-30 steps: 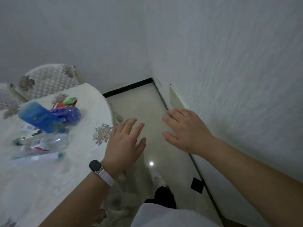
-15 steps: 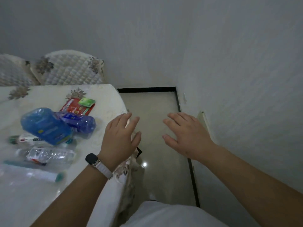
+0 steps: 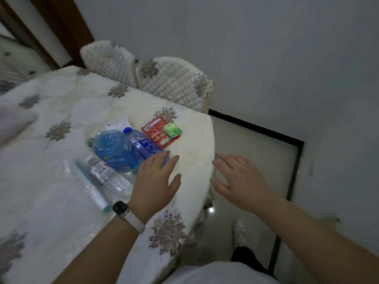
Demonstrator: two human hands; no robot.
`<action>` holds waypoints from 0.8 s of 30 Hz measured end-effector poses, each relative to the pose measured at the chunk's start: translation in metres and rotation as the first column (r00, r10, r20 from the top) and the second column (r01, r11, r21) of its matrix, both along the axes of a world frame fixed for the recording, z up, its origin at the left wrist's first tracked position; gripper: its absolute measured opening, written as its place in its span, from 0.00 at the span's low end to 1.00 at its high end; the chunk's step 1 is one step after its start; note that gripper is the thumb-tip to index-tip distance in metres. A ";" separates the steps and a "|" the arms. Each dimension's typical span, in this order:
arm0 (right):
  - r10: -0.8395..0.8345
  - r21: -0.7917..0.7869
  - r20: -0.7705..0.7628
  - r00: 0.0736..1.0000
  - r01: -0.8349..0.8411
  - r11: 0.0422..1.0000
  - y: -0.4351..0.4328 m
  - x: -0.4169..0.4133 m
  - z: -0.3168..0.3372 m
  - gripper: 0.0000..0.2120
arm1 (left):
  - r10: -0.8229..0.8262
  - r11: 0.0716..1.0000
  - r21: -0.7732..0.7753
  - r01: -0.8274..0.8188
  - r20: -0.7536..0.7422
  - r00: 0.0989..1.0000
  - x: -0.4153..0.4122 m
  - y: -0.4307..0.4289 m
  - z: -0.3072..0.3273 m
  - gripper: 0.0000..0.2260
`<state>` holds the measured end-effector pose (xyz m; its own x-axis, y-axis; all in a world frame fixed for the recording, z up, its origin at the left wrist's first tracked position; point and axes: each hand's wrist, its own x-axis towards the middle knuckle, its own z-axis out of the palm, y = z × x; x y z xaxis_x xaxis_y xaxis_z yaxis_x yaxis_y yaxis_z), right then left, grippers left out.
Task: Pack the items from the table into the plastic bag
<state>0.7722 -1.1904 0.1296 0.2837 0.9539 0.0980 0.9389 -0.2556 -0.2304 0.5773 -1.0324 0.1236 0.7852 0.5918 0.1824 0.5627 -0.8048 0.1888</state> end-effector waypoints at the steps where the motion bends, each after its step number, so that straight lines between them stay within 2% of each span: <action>1: 0.036 0.000 -0.018 0.999 -0.036 0.999 0.010 0.011 -0.001 0.24 | 0.055 0.999 -0.003 -0.055 -0.004 0.999 0.002 0.005 0.002 0.22; 7: 0.254 0.012 -0.074 0.964 -0.254 0.967 0.070 0.071 0.002 0.25 | 0.383 0.924 -0.028 -0.382 0.055 0.922 0.010 0.004 0.009 0.22; 12: 0.411 -0.010 -0.121 0.903 -0.415 0.910 0.120 0.078 -0.001 0.28 | 0.629 0.777 -0.104 -0.621 0.146 0.763 0.001 -0.015 0.003 0.23; 16: 0.505 -0.043 -0.127 0.854 -0.513 0.857 0.151 0.057 -0.007 0.24 | 0.775 0.632 -0.202 -0.748 0.157 0.613 -0.017 -0.017 -0.003 0.22; 18: 0.532 -0.037 -0.122 0.838 -0.539 0.841 0.164 0.047 -0.011 0.23 | 0.843 0.536 -0.340 -0.773 0.160 0.514 -0.023 -0.010 -0.009 0.22; 21: 0.532 -0.059 -0.135 0.836 -0.543 0.838 0.184 0.031 -0.019 0.24 | 0.900 0.428 -0.552 -0.716 0.188 0.393 -0.033 0.006 -0.018 0.25; 24: 0.480 -0.109 -0.173 0.860 -0.501 0.858 0.203 0.013 -0.026 0.25 | 0.921 0.366 -0.698 -0.615 0.179 0.345 -0.048 0.029 -0.028 0.30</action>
